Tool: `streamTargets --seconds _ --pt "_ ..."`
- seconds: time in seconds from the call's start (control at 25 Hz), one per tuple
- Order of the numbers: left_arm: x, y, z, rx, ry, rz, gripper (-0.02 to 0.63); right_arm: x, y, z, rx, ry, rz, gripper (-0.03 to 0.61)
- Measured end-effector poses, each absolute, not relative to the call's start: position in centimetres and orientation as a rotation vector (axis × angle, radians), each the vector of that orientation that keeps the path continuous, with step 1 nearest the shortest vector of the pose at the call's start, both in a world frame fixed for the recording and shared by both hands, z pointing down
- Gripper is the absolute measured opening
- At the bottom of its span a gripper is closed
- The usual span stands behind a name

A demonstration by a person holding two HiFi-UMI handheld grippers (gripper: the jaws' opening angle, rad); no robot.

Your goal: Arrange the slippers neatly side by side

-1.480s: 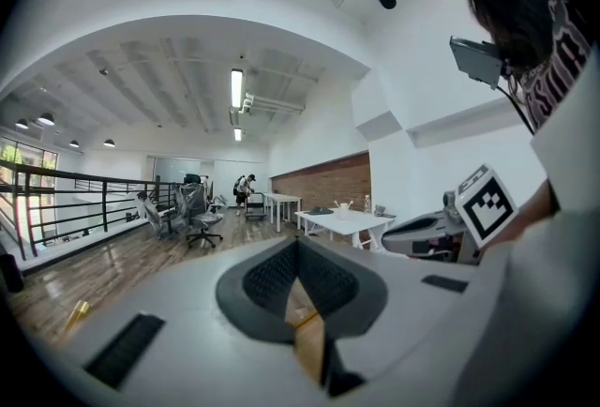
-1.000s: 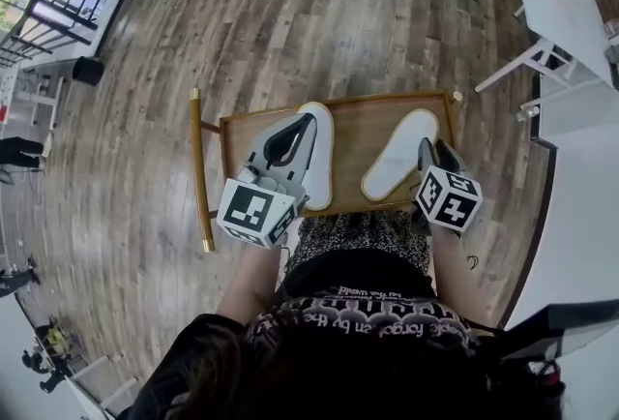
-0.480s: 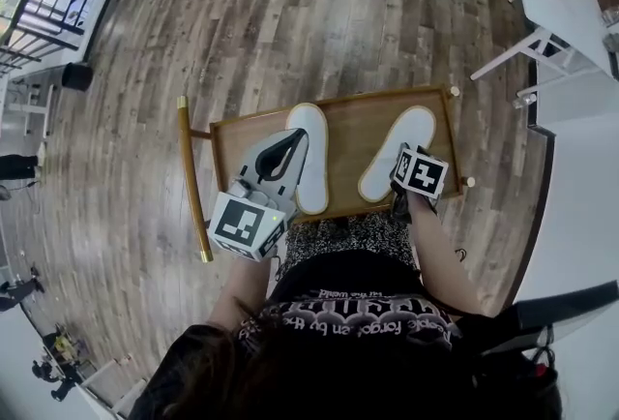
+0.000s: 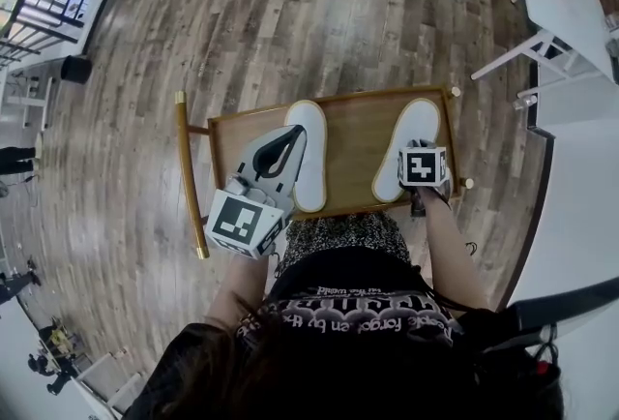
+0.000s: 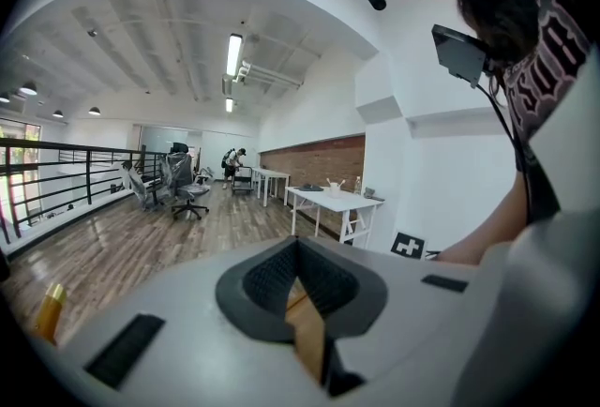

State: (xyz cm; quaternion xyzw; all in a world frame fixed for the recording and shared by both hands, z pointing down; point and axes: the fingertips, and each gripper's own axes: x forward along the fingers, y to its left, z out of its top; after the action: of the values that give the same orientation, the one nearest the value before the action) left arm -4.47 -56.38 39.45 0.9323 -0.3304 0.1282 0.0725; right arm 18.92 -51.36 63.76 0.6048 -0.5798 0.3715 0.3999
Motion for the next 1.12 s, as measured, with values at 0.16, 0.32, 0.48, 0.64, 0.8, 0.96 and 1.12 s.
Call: streamTargets --seconds 0.16,0.32,0.48,0.64,0.8,0.96,1.12 --pt "-4.8 -56.2 39.4 2.796 -1.011 0.392 -0.003 20.4 -52.1 63.1 1.373 -1.534 0.841 0.031" --pt "-4.9 -55.7 39.7 2.806 -1.03 0.452 -0.003 22.2 -52.7 63.7 1.19 -1.568 0.758 0.031" --pt "-5.3 -55.4 39.6 2.812 -1.046 0.488 -0.003 23.1 -53.1 64.2 1.069 -1.584 0.689 0.031" --pt "-5.5 -55.4 39.5 2.793 -1.071 0.492 -0.003 23.6 -53.2 64.6 0.984 -1.602 0.683 0.031" --pt "-5.5 -55.1 39.4 2.797 -1.073 0.478 -0.003 23.2 -53.0 64.6 0.904 -1.626 0.619 0.031" --pt "-5.6 -55.0 39.4 2.749 -1.095 0.47 -0.003 22.9 -53.4 65.1 0.891 -1.618 0.537 0.034" --pt "-5.6 -54.9 39.2 2.743 -1.103 0.452 -0.003 23.7 -53.7 64.5 1.0 -1.617 0.572 0.061"
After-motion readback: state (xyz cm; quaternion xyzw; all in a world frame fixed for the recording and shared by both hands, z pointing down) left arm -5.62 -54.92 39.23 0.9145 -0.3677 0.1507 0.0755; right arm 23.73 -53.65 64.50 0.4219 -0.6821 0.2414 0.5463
